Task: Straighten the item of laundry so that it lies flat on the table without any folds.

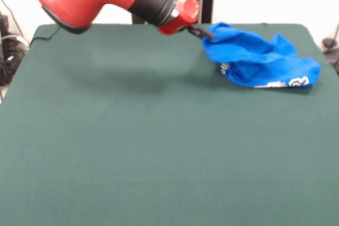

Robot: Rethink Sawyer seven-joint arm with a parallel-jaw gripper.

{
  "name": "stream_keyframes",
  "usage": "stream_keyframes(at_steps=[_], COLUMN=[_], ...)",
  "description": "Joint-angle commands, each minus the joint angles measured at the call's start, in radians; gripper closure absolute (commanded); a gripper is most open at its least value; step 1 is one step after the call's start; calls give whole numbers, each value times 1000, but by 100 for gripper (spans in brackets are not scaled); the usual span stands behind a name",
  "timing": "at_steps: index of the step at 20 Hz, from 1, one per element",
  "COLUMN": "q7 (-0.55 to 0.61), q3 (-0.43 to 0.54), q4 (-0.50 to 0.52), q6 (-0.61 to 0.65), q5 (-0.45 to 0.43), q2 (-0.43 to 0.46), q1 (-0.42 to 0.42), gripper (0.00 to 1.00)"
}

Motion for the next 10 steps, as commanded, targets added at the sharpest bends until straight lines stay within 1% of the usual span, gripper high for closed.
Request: stream_keyframes(at_steps=[1, 5, 6, 7, 10], q7=[-337, -376, -371, -373, -363], q3=[-72, -56, -53, -54, -45], q4=[-218, -247, -243, -248, -254], q6=[183, 166, 151, 156, 111], q5=[-74, -165, -196, -212, -282], q2=[-110, -184, -217, -236, -298], q1=[96, 113, 119, 124, 136], gripper=[100, 100, 100, 100, 100])
